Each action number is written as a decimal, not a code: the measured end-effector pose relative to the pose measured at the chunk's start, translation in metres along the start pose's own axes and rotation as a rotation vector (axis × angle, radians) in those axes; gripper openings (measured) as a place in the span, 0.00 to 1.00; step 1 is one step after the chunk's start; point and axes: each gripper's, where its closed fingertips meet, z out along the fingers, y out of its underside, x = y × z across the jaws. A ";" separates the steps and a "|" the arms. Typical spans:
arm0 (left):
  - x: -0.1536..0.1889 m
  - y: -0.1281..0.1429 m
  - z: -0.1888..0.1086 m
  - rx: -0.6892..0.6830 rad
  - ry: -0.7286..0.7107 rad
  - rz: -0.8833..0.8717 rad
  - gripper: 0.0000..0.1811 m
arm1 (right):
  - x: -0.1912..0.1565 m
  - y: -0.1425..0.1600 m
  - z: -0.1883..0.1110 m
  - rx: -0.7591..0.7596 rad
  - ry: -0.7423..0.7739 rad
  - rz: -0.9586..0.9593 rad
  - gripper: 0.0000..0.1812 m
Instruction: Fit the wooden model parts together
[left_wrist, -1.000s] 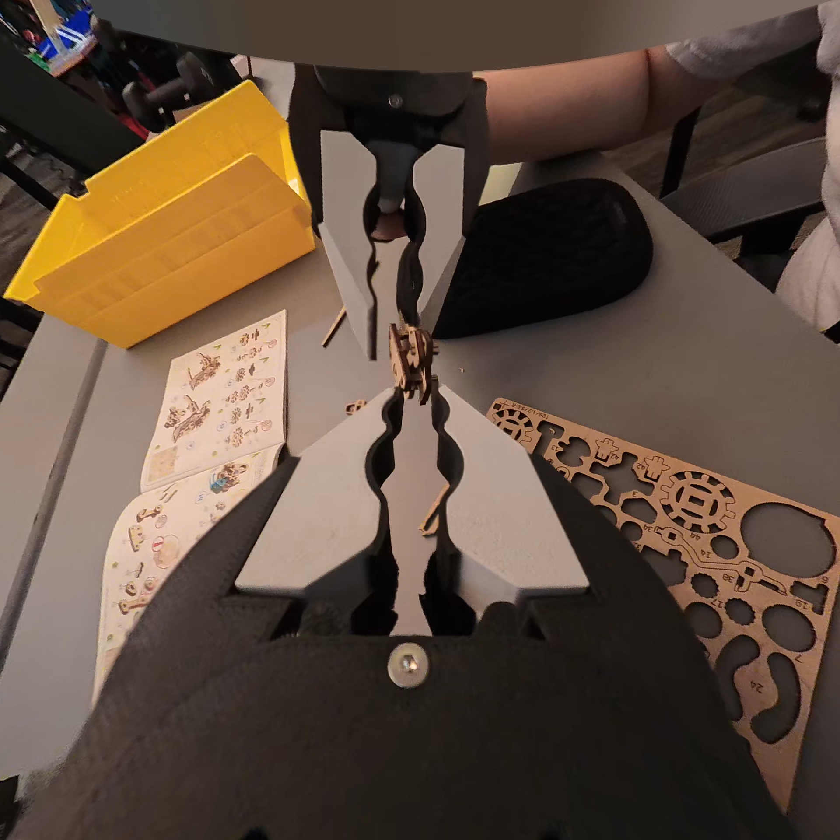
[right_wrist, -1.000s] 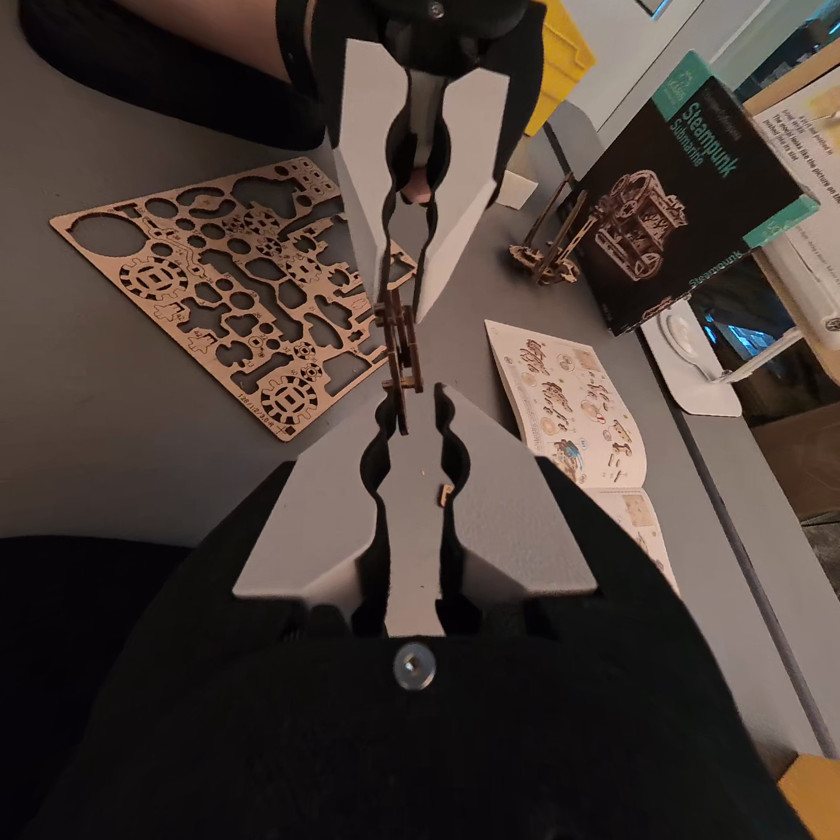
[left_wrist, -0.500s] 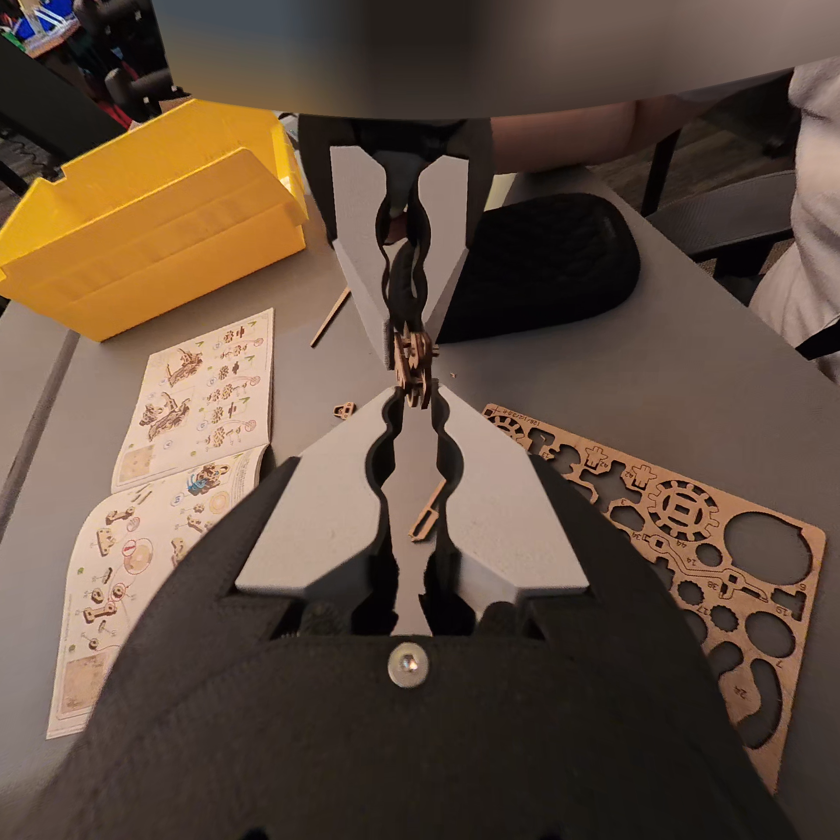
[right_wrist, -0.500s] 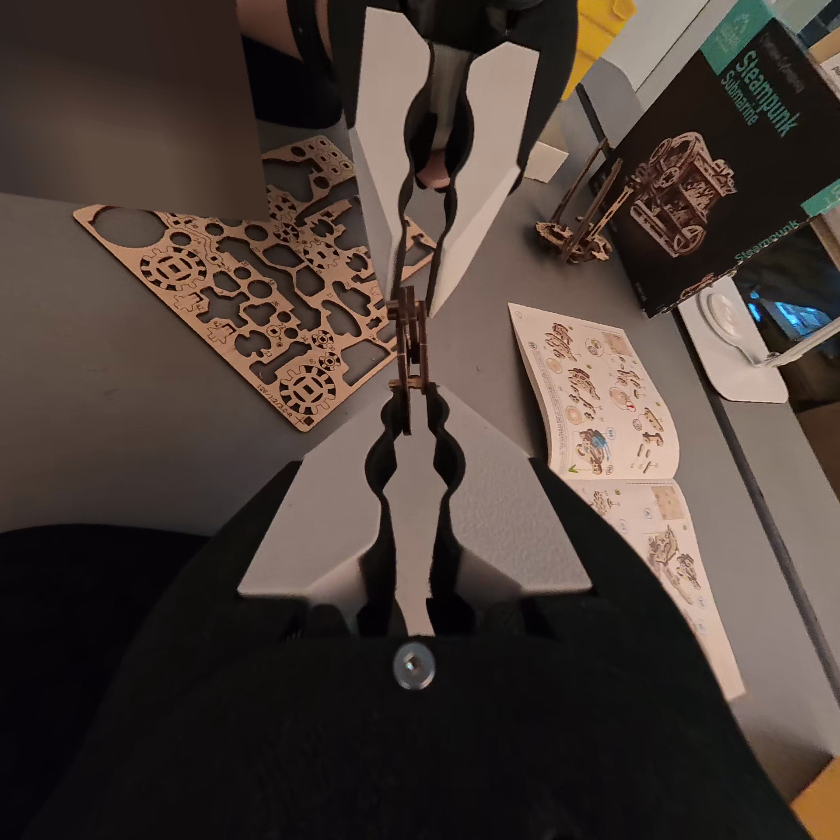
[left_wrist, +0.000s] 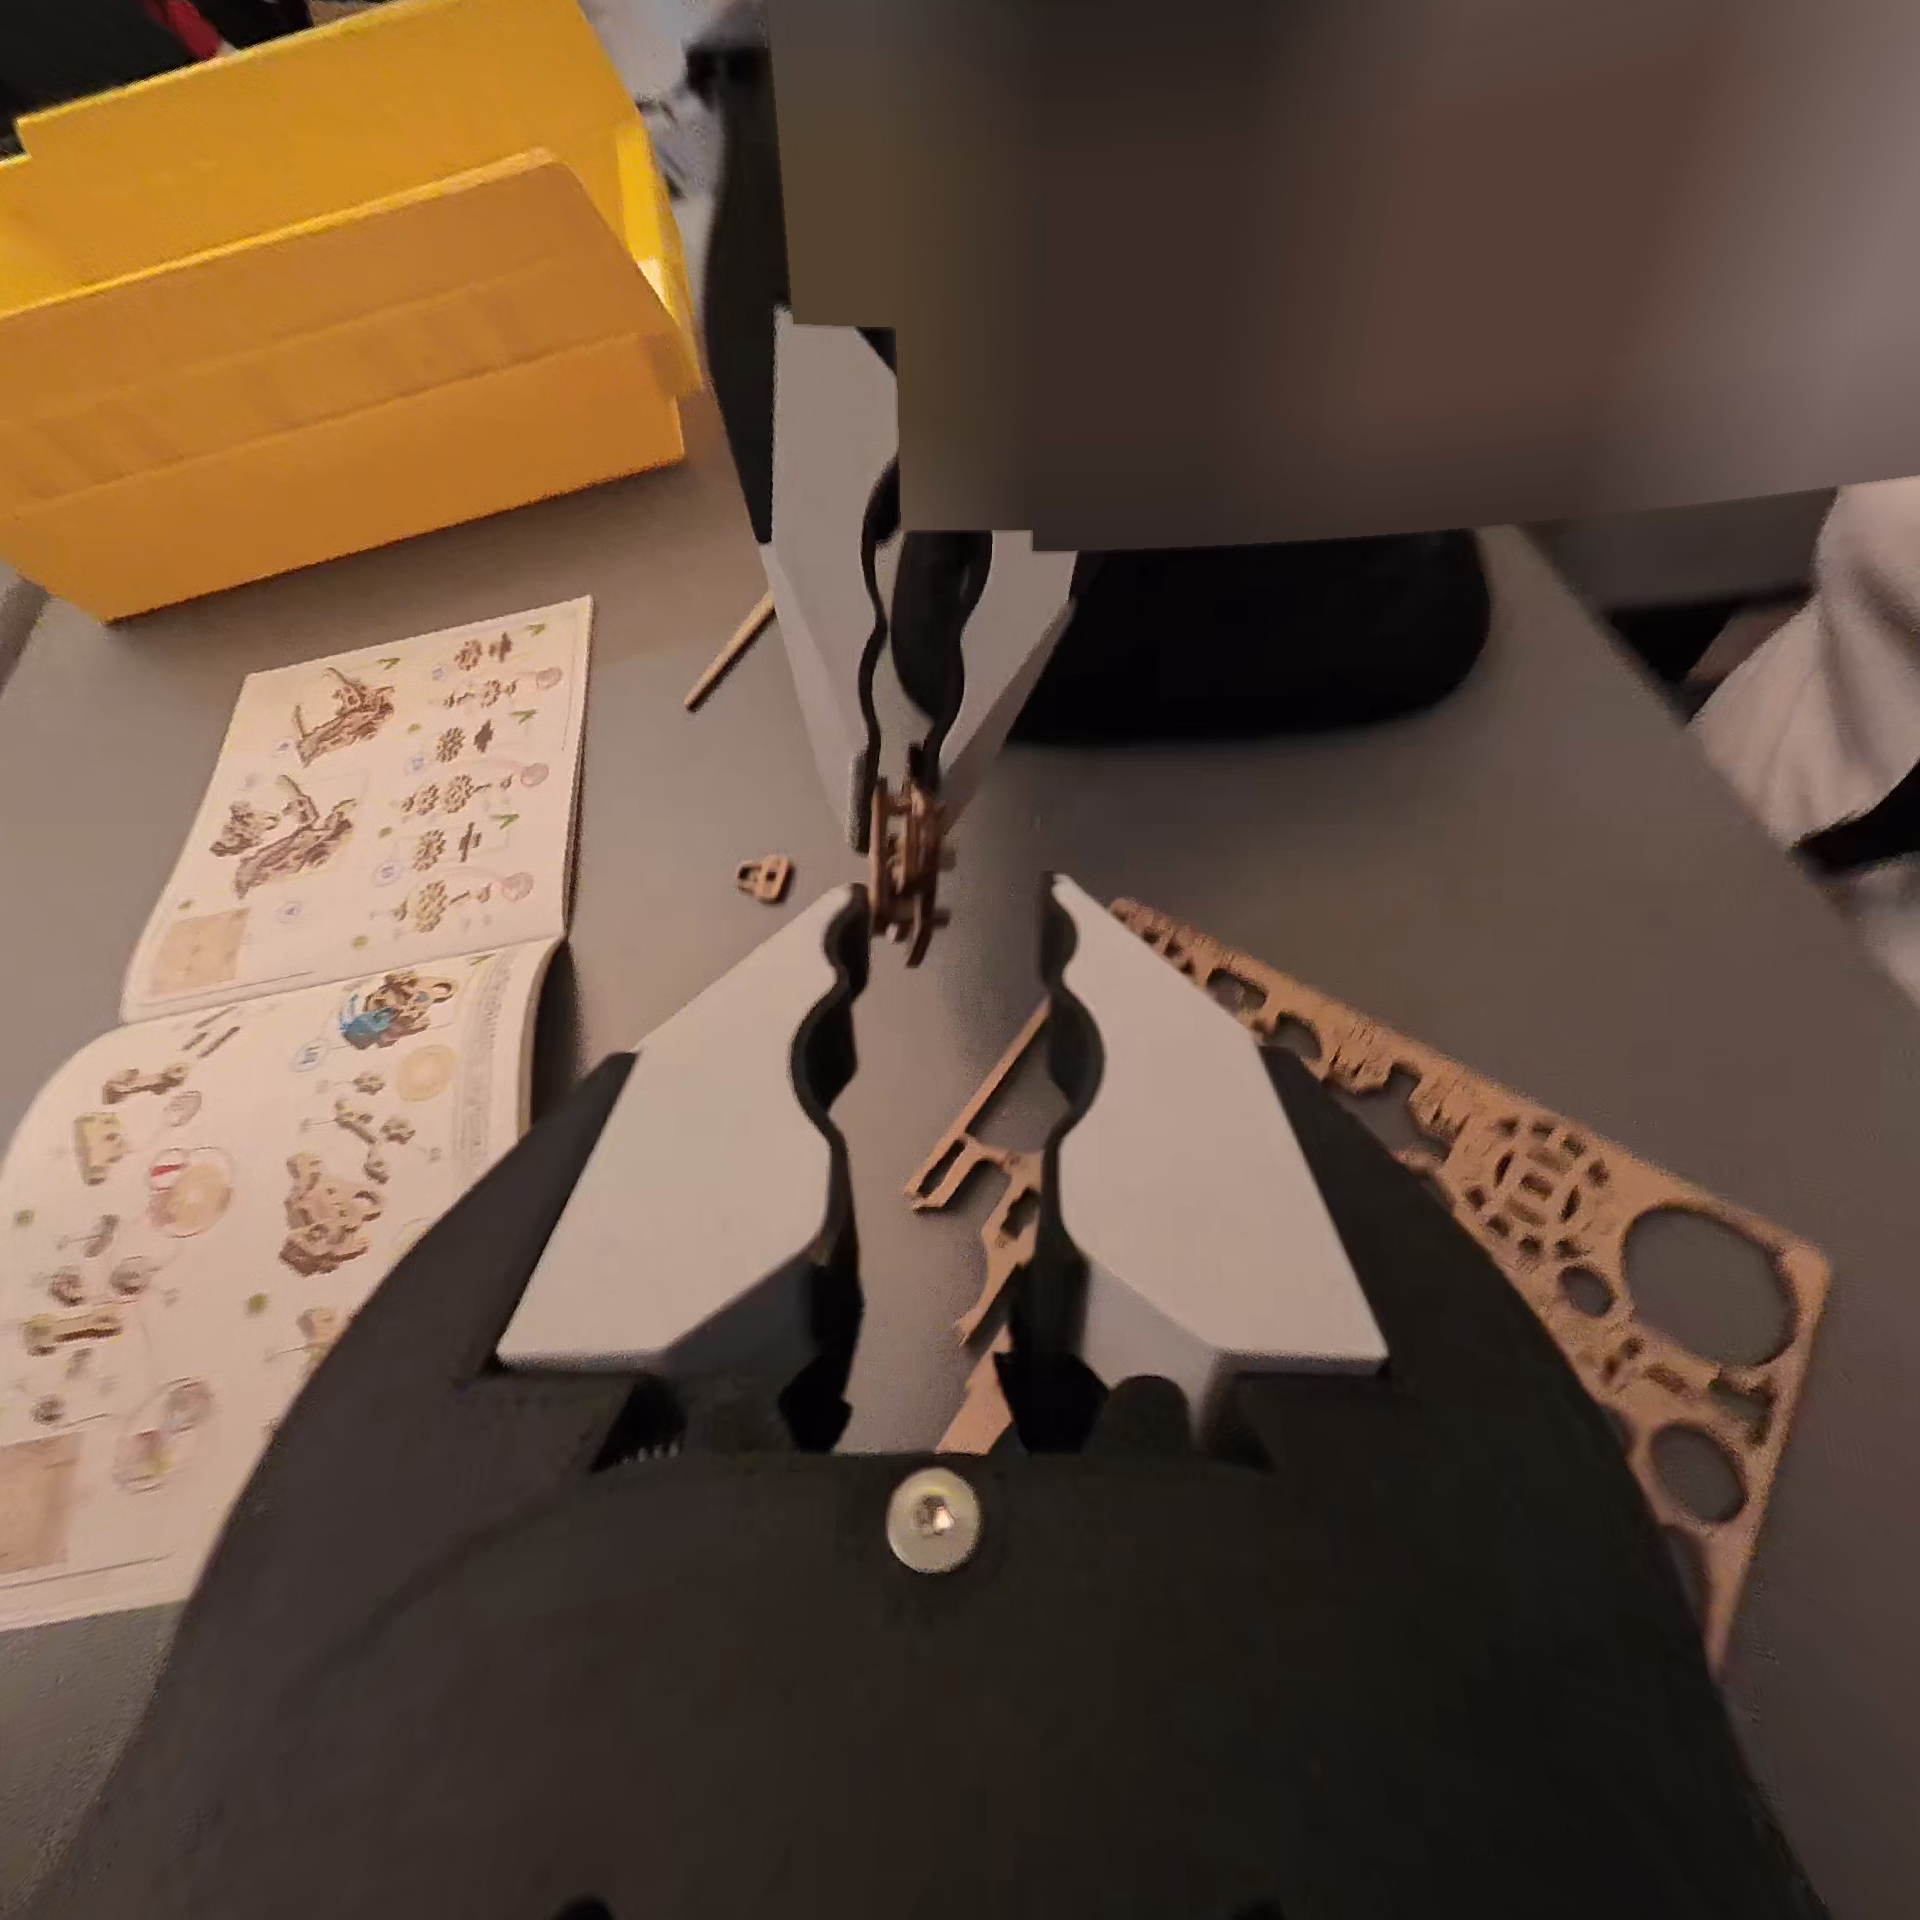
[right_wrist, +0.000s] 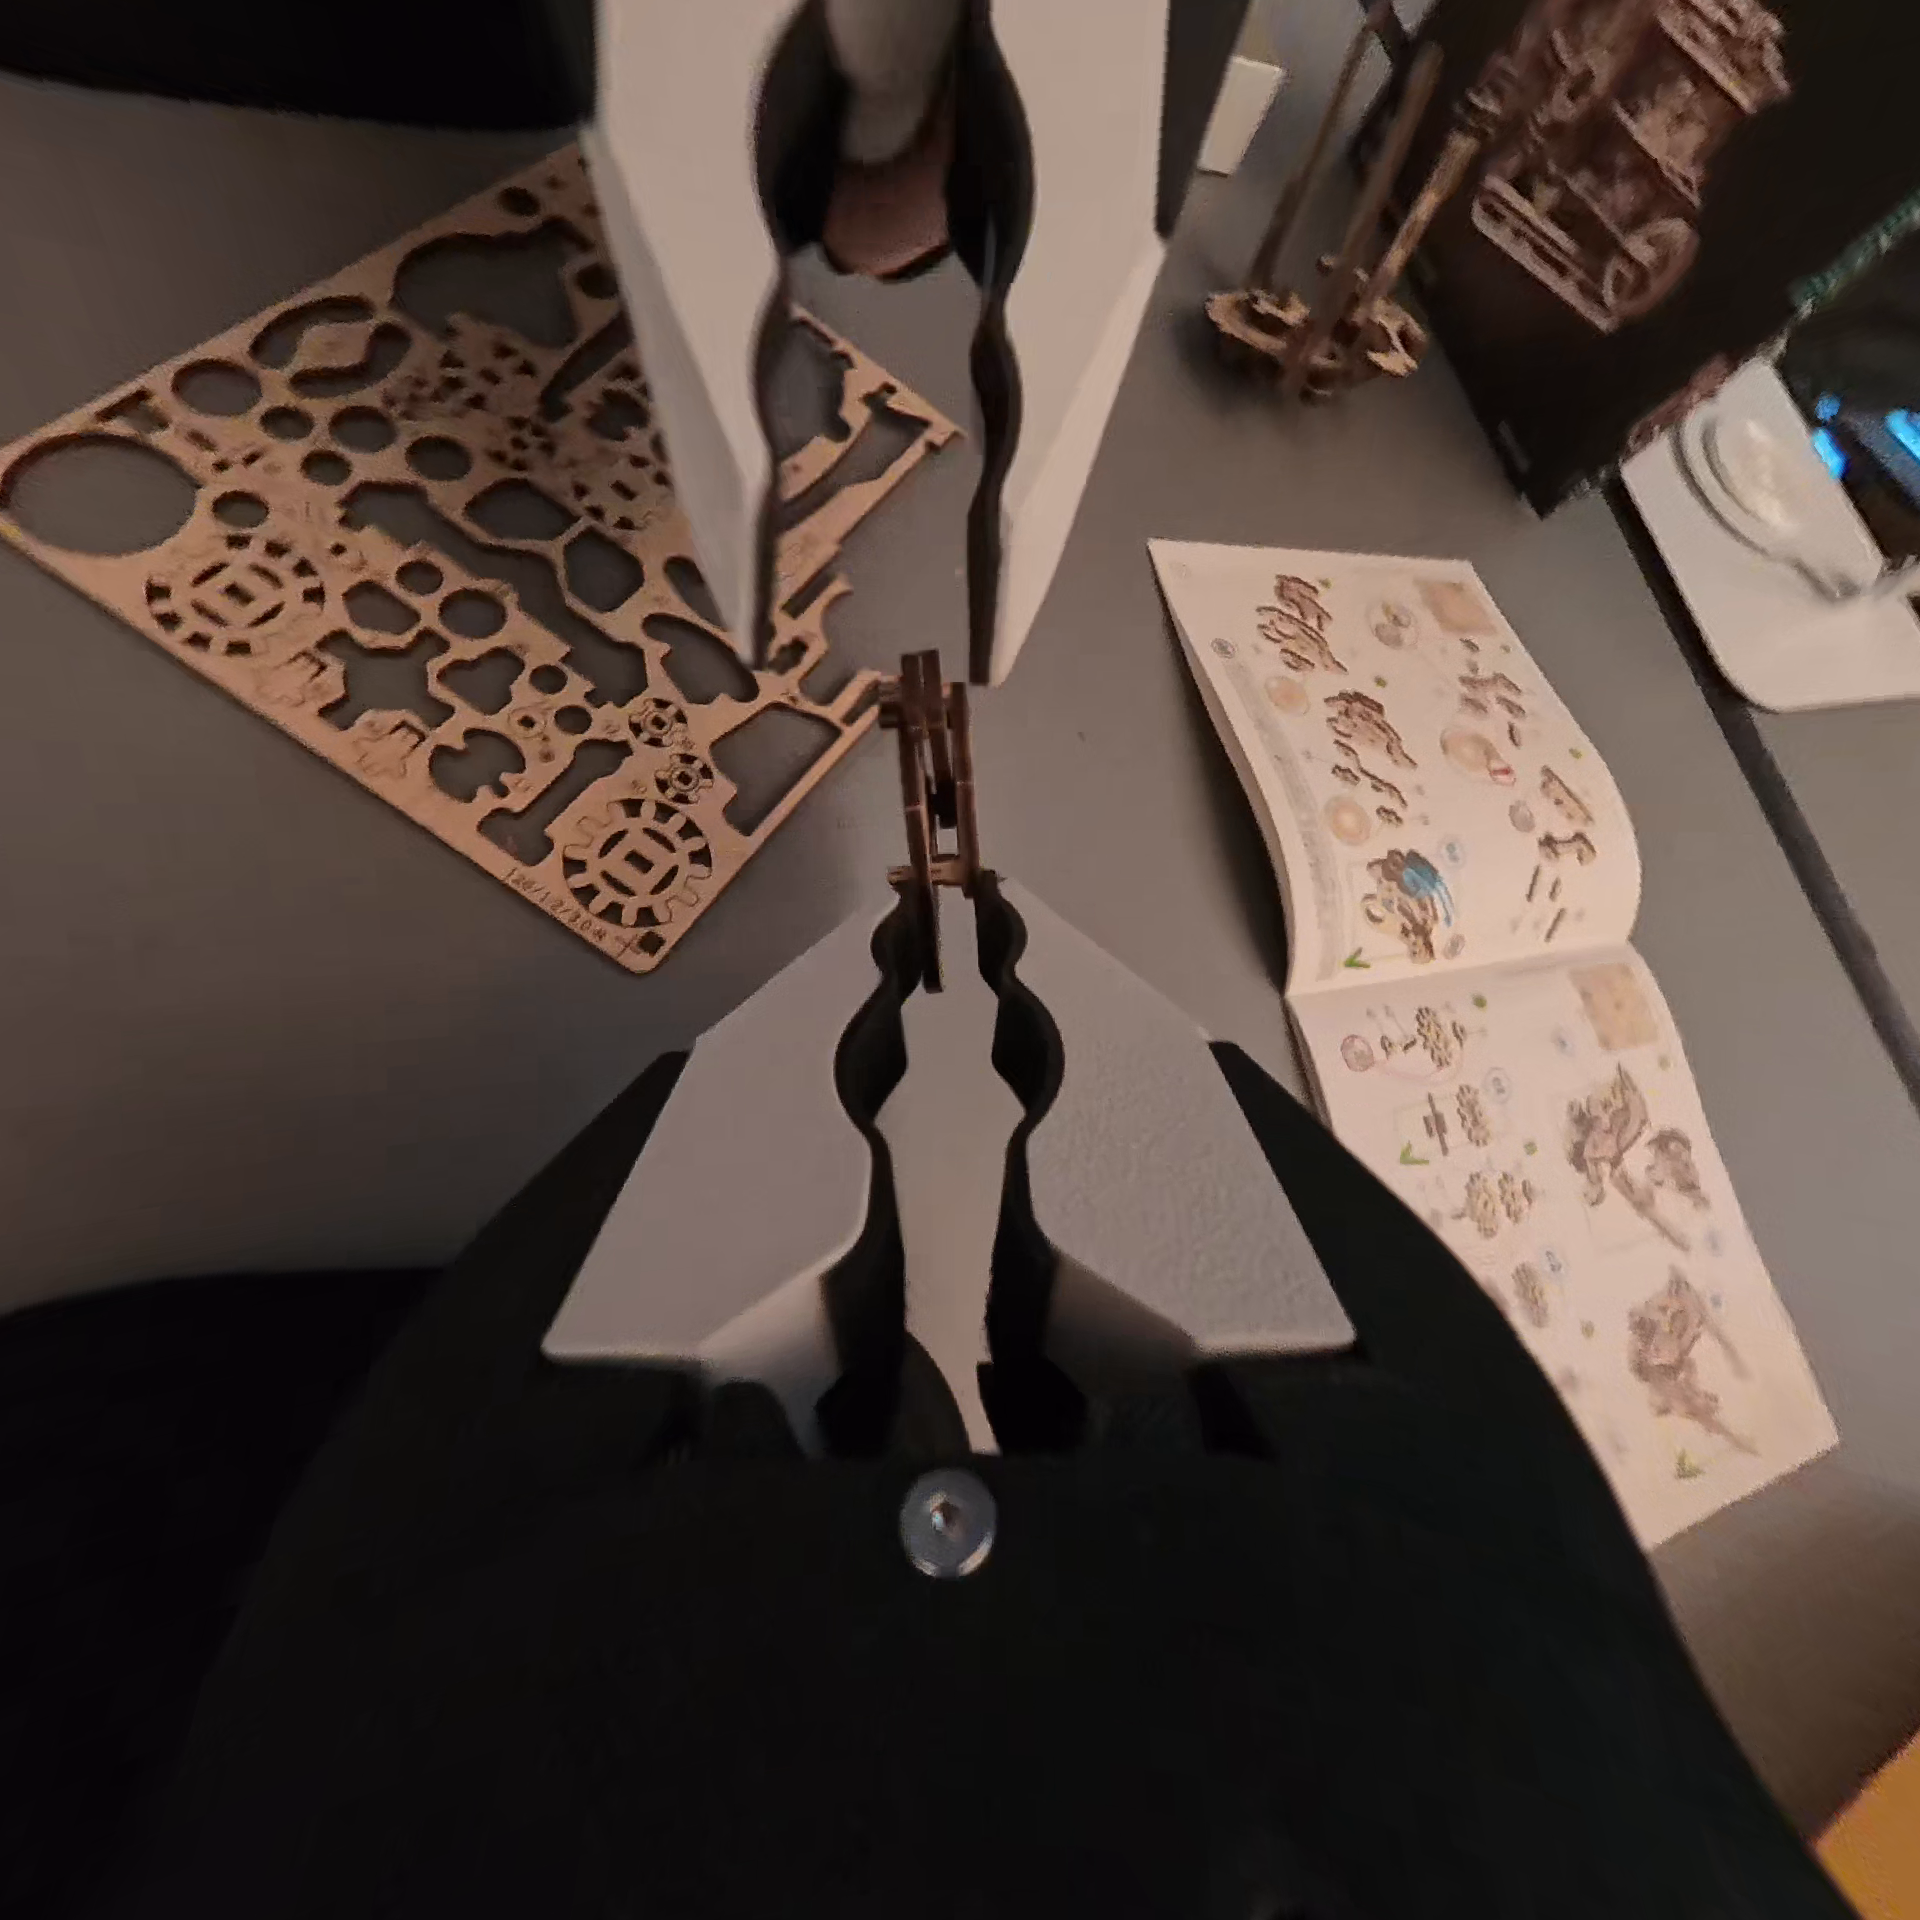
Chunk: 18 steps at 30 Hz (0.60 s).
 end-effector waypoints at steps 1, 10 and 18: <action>-0.002 -0.008 -0.002 0.041 0.008 -0.055 0.21 | -0.003 0.000 0.001 0.006 -0.032 0.046 0.05; -0.004 0.010 0.023 -0.117 -0.080 0.044 0.06 | -0.015 -0.004 0.006 -0.008 -0.087 0.101 0.05; 0.004 0.015 0.025 -0.158 -0.076 0.143 0.06 | -0.019 -0.004 0.007 -0.012 -0.056 -0.025 0.12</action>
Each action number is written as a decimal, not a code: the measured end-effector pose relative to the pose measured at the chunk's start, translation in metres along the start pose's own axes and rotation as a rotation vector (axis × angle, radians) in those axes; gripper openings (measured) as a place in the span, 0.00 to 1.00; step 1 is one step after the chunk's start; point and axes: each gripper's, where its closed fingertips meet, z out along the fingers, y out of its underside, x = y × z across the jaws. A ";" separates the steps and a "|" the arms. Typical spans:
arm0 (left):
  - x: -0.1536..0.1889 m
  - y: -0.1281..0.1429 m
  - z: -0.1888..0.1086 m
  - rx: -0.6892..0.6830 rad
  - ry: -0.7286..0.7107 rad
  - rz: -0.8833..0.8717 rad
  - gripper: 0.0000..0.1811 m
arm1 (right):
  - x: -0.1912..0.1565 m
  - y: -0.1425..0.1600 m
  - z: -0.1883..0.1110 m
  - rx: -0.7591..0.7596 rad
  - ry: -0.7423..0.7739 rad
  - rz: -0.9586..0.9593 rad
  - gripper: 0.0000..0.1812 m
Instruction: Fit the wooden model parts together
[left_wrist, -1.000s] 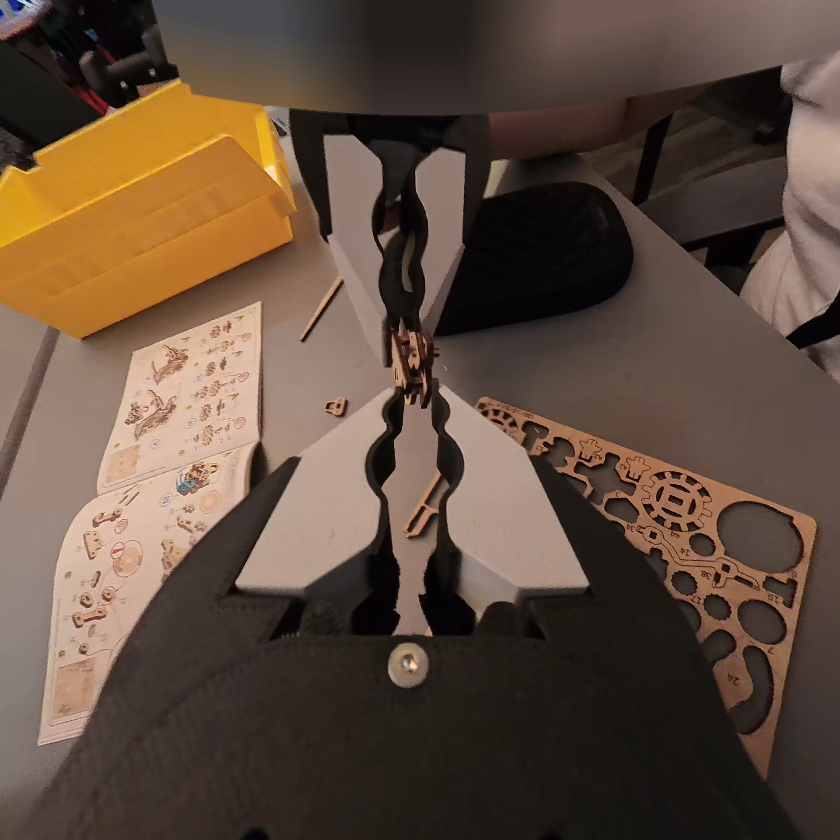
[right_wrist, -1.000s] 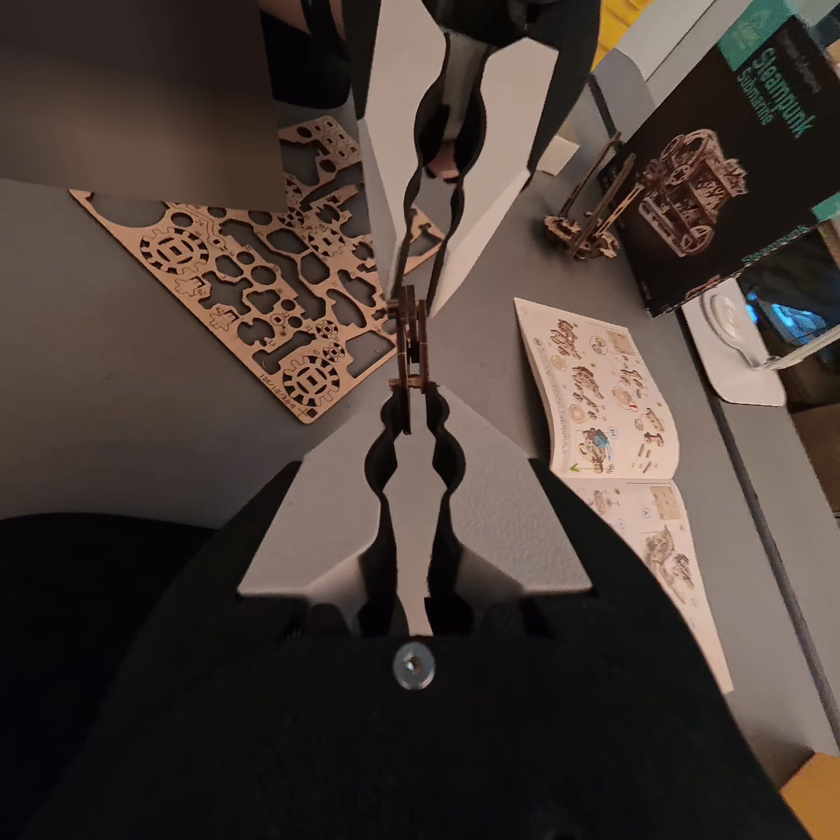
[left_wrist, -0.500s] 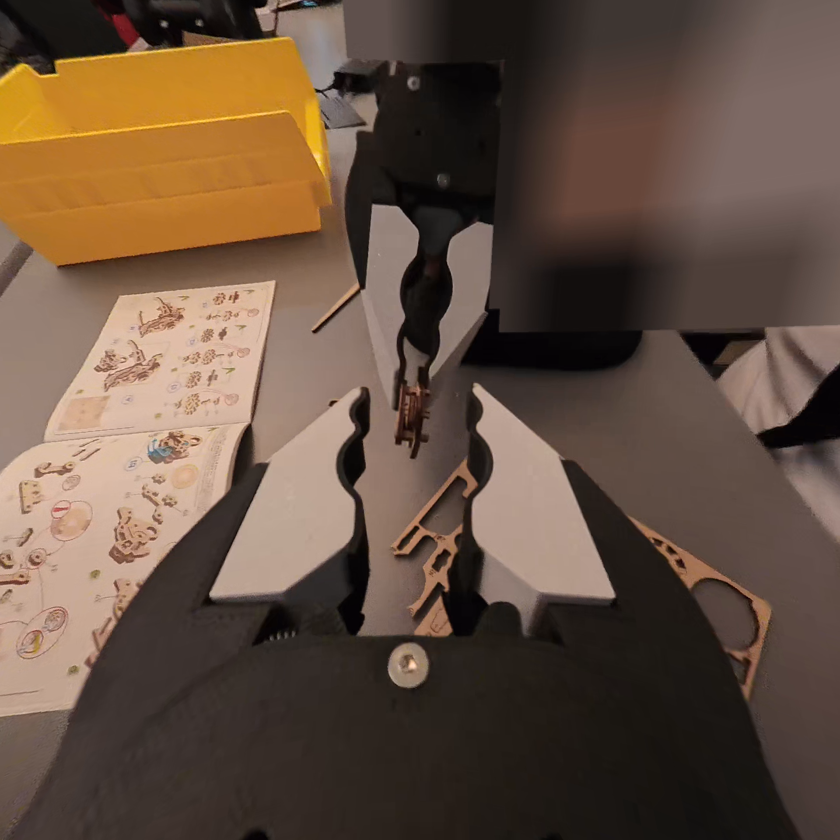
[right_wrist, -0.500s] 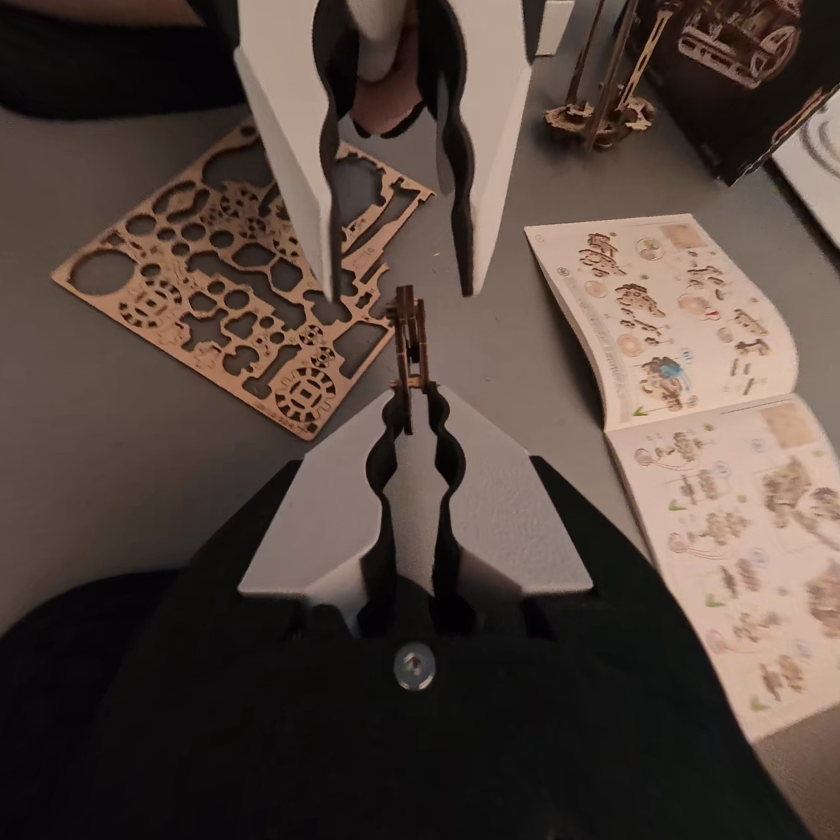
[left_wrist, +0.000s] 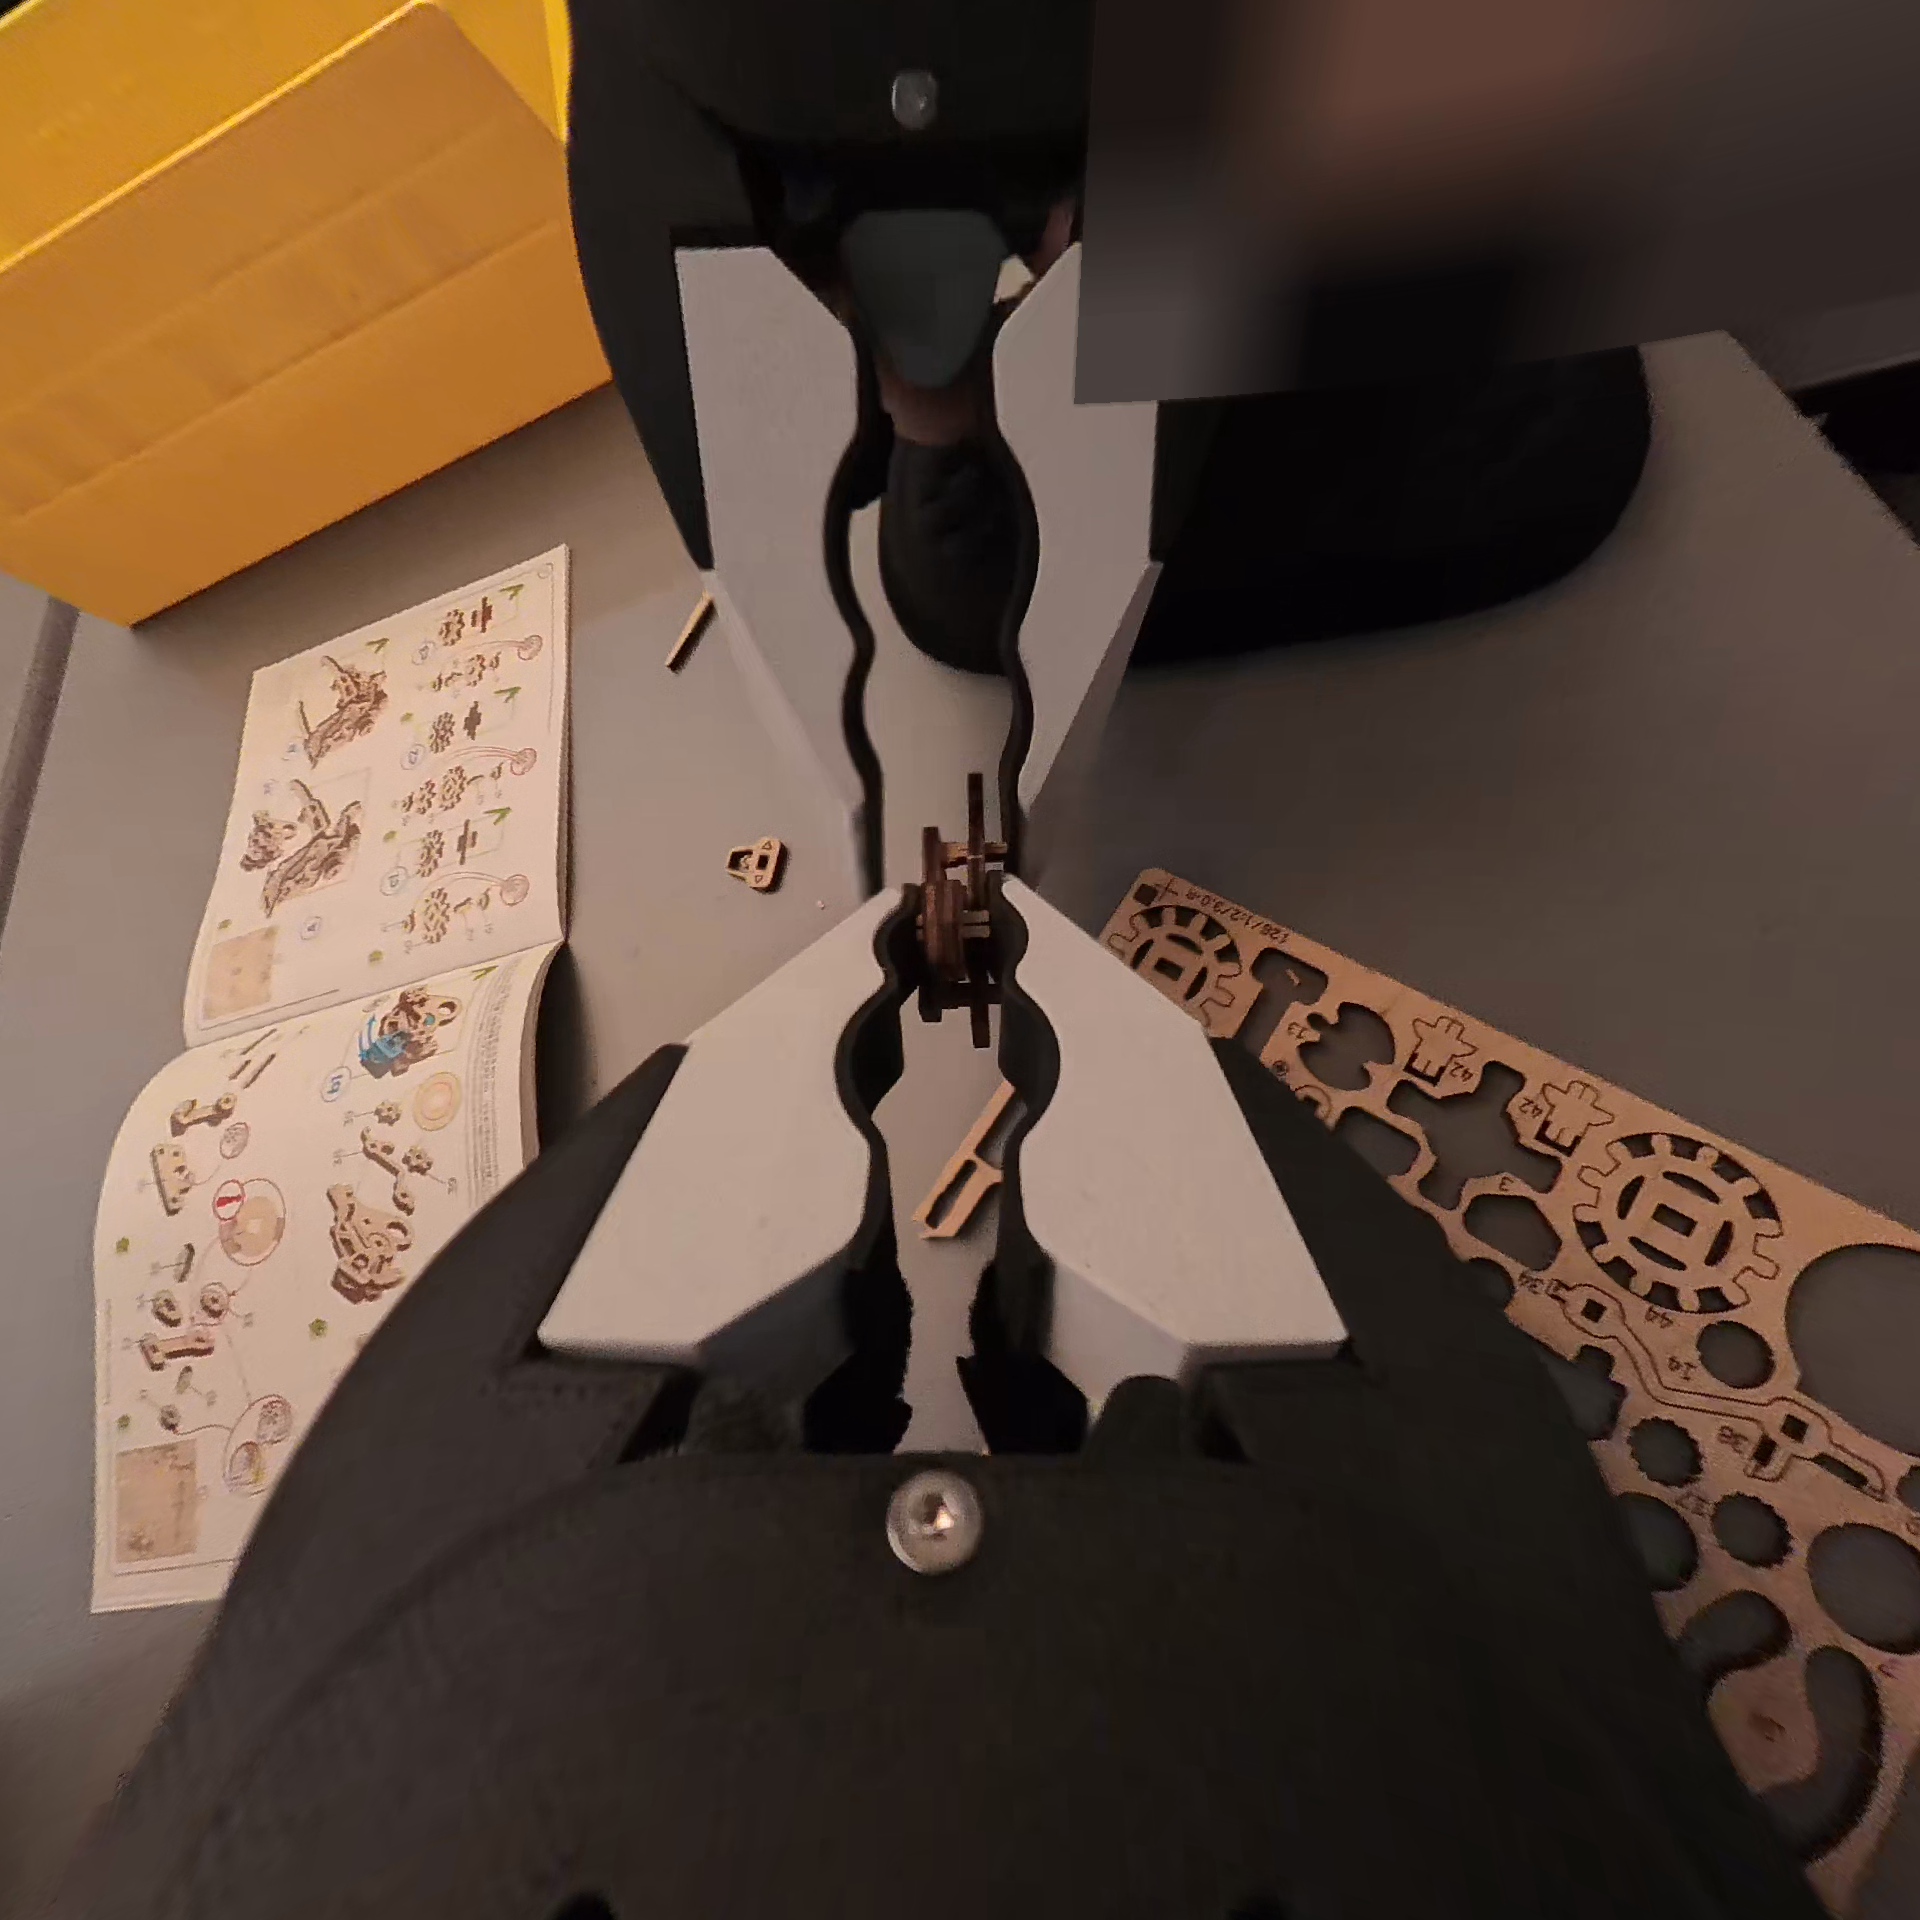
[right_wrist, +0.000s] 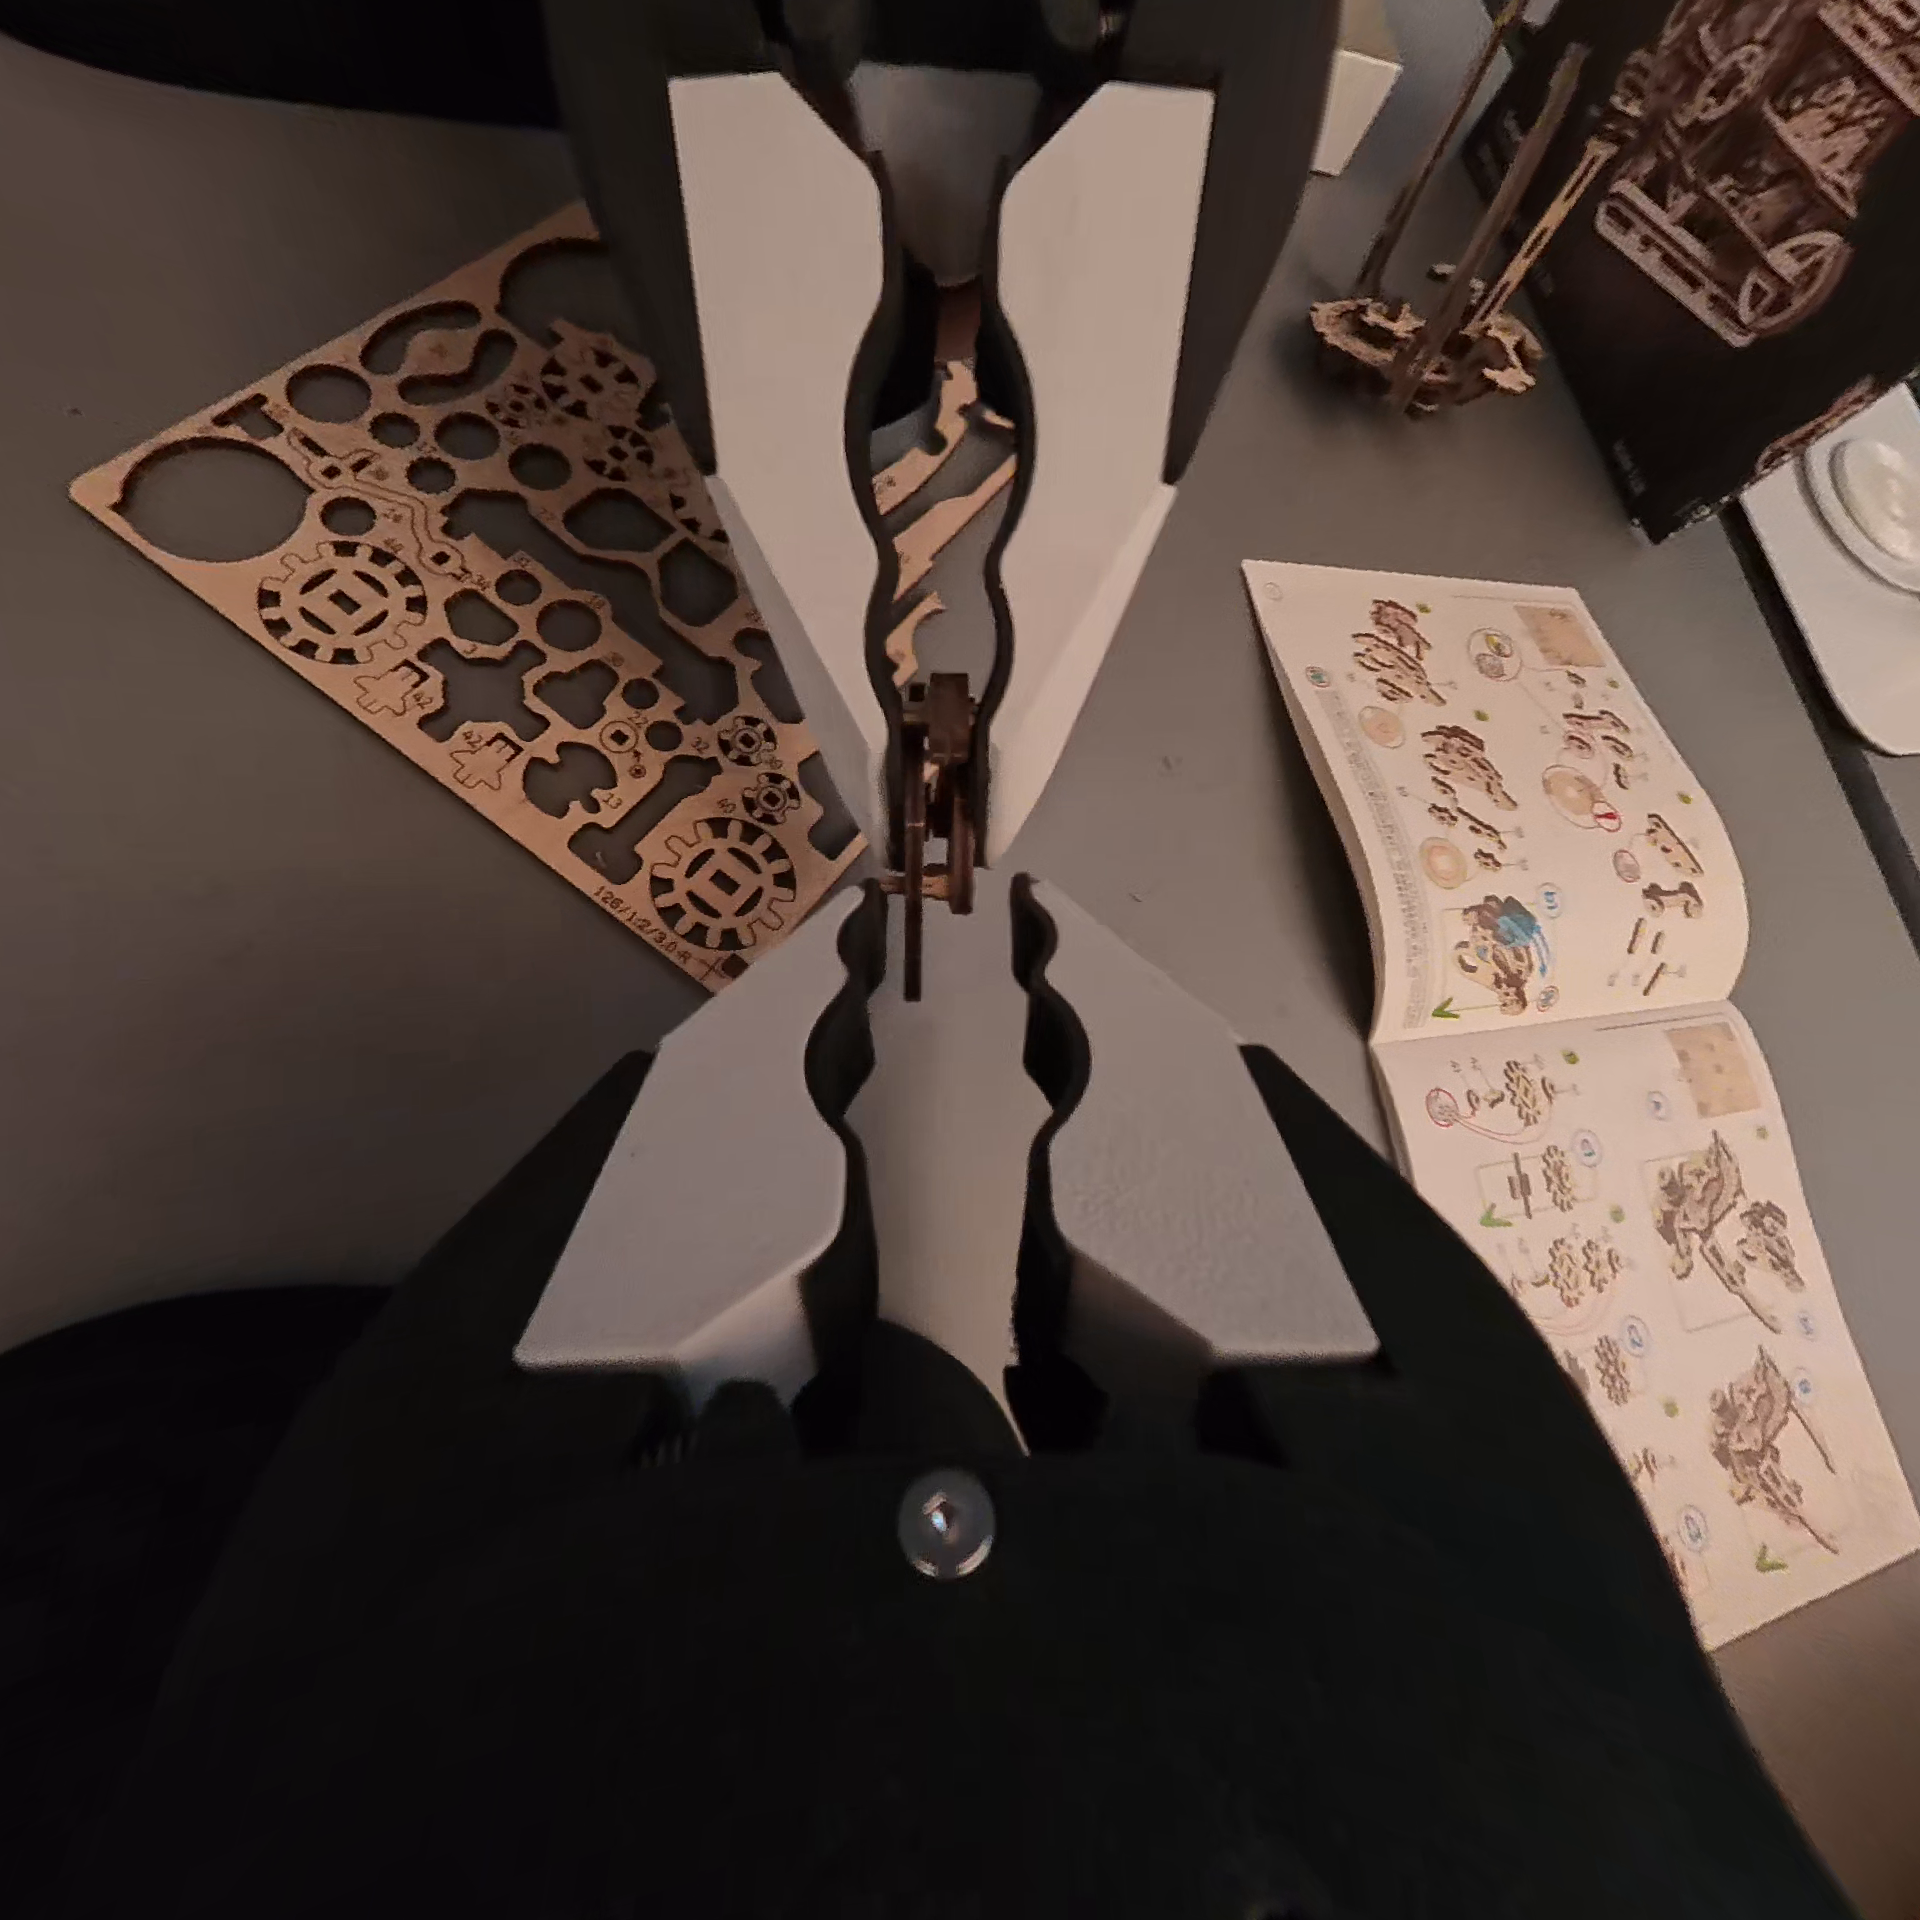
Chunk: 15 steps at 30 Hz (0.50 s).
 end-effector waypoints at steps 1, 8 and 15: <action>0.001 0.001 0.001 -0.013 -0.006 0.024 0.06 | -0.002 0.001 0.001 -0.007 -0.003 -0.022 0.12; 0.018 0.013 0.013 -0.118 0.007 0.189 0.06 | -0.023 0.018 0.010 -0.086 -0.084 -0.173 0.08; 0.020 0.012 0.013 -0.118 0.017 0.187 0.06 | -0.025 0.017 0.010 -0.025 -0.132 -0.164 0.08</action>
